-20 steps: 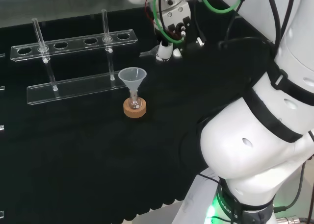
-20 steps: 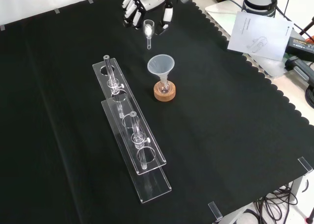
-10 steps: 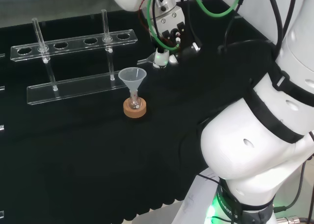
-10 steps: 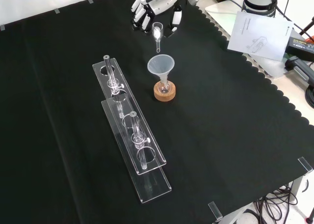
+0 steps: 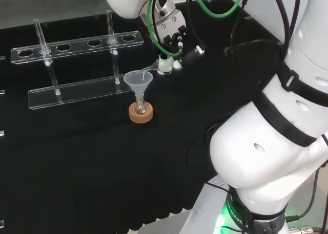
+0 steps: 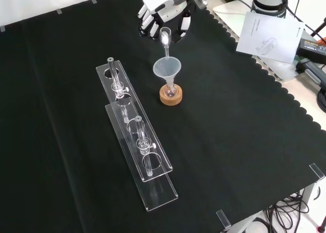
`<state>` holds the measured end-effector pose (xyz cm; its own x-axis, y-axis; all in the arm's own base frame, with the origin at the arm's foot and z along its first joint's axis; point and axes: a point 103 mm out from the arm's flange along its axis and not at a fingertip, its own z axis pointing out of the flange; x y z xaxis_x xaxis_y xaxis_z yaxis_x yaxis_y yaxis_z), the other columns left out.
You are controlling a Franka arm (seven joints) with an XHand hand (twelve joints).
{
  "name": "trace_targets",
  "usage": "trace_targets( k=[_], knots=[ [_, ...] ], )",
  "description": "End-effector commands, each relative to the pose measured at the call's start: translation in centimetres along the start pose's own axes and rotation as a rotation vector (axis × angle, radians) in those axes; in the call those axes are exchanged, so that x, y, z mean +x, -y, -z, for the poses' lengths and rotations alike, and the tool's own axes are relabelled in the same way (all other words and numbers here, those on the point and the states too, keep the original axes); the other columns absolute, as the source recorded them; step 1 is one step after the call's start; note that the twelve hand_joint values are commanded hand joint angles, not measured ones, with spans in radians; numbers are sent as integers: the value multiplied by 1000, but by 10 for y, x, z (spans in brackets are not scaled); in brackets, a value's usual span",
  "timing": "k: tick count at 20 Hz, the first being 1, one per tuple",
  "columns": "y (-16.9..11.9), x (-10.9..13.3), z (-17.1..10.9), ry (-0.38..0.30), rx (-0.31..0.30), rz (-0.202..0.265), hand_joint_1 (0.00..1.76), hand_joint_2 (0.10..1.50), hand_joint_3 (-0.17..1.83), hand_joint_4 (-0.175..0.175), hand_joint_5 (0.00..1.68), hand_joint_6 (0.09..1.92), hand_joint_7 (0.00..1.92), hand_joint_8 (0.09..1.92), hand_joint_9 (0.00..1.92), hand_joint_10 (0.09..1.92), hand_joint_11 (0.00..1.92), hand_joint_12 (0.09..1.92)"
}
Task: Pour all the NaCl from the weighing funnel into the round-bottom flask.
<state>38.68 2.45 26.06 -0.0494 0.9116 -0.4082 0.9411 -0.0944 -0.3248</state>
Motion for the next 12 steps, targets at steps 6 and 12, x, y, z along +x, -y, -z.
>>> trace_targets(
  k=[6,12],
  knots=[
    [-2,0,3,63,13,0,1102,666,711,175,1186,851,531,665,789,473,621,1167],
    [-3,1,6,89,23,-3,1102,666,711,175,1186,850,531,666,790,472,629,1165]
  ],
)
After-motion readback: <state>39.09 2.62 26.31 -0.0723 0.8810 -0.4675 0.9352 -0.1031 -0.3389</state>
